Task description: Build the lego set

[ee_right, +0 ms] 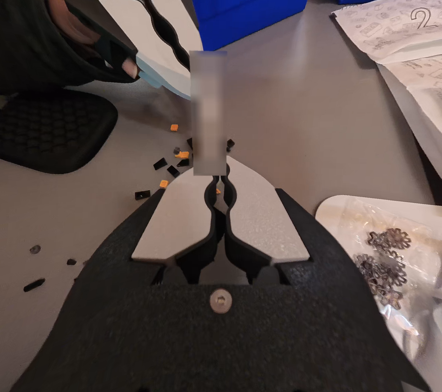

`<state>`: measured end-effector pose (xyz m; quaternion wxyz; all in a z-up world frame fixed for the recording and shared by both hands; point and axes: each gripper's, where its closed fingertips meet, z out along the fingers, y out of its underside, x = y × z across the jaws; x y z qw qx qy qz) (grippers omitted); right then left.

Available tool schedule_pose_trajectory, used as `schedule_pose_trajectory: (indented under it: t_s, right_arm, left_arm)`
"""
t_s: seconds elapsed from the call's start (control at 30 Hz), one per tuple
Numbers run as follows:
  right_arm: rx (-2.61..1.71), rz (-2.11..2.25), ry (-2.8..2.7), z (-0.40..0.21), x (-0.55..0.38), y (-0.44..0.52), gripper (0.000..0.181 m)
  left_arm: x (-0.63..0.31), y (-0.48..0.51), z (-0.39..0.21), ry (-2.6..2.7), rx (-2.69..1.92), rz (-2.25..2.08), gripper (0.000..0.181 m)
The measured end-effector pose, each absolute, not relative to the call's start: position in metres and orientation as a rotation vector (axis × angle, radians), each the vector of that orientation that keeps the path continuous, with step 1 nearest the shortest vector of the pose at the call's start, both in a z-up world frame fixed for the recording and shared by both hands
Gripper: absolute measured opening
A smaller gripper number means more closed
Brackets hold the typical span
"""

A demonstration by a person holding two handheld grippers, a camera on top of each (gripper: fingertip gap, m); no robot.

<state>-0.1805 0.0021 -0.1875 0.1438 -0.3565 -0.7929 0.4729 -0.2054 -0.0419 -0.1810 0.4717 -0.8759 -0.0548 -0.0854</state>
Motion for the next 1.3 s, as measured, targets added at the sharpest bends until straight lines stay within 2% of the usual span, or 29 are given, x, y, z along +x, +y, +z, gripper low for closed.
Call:
schedule_pose_trajectory:
  t_s: [0.03, 1.3]
  right_arm:
    - [-1.021, 1.332, -2.294, -0.189, -0.181, 0.002, 0.000]
    - [-0.995, 1.227, -2.293, -0.177, -0.183, -0.003, 0.000]
  left_arm:
    - [-0.206, -0.041, -0.182, -0.129, -2.153, -0.184, 0.000]
    - [-0.211, -0.026, -0.170, -0.102, -2.112, -0.191, 0.000]
